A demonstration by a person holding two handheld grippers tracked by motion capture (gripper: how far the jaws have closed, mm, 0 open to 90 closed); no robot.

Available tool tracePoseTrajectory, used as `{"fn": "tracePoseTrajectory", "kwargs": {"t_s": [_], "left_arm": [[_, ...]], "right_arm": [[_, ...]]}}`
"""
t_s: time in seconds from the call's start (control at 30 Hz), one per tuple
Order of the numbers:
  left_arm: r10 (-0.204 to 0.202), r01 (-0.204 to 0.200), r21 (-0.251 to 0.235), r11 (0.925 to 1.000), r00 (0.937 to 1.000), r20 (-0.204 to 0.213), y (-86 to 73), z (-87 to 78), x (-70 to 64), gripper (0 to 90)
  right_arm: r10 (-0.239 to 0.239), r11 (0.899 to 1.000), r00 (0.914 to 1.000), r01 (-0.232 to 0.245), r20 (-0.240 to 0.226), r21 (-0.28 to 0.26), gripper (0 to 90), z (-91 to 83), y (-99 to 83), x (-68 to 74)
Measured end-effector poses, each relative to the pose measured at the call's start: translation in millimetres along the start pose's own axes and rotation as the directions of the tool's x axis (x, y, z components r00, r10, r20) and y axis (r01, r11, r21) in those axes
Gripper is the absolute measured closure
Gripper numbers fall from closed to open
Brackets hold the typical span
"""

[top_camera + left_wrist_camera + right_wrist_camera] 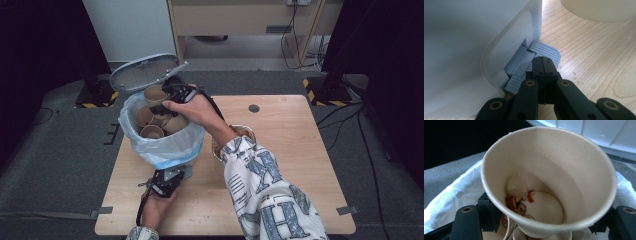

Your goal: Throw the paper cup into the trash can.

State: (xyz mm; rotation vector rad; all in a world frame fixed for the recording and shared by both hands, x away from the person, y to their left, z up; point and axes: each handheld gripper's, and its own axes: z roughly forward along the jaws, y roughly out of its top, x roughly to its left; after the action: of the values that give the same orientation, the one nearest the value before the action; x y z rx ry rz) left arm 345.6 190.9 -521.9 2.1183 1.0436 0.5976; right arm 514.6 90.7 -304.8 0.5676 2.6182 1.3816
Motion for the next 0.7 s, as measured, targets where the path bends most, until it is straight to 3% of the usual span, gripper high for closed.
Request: {"fn": "tracePoseTrajectory", "kwargs": {"t_s": [0.13, 0.23, 0.6, 0.7], "left_arm": [[0.001, -0.001, 0.0, 1.0, 1.0, 0.001, 0.0, 0.0, 0.2, 90.0], [0.0, 0.0, 0.002, 1.0, 1.0, -0.001, 0.2, -0.2, -0.1, 90.0], [0.002, -0.002, 0.001, 1.0, 1.0, 0.0, 0.4, -0.4, -0.2, 90.0], [0.003, -0.003, 0.001, 1.0, 1.0, 0.001, 0.4, -0.4, -0.2, 90.0]], "right_arm": [[-0.003, 1.0, 1.0, 0.003, 0.006, -0.007, 14.0, 2.6, -0.5, 0.9], [0.005, 1.0, 0.9997, -0.004, 0.025, -0.025, 9.6, -0.9, 0.2, 1.2], [0.003, 0.999, 0.9998, -0.002, 0.02, -0.045, 10.5, -13.8, -4.7, -0.9], [0.022, 0.998, 0.9993, -0.021, 0.032, -0.051, 11.1, -21.4, -7.3, -1.5]]}}
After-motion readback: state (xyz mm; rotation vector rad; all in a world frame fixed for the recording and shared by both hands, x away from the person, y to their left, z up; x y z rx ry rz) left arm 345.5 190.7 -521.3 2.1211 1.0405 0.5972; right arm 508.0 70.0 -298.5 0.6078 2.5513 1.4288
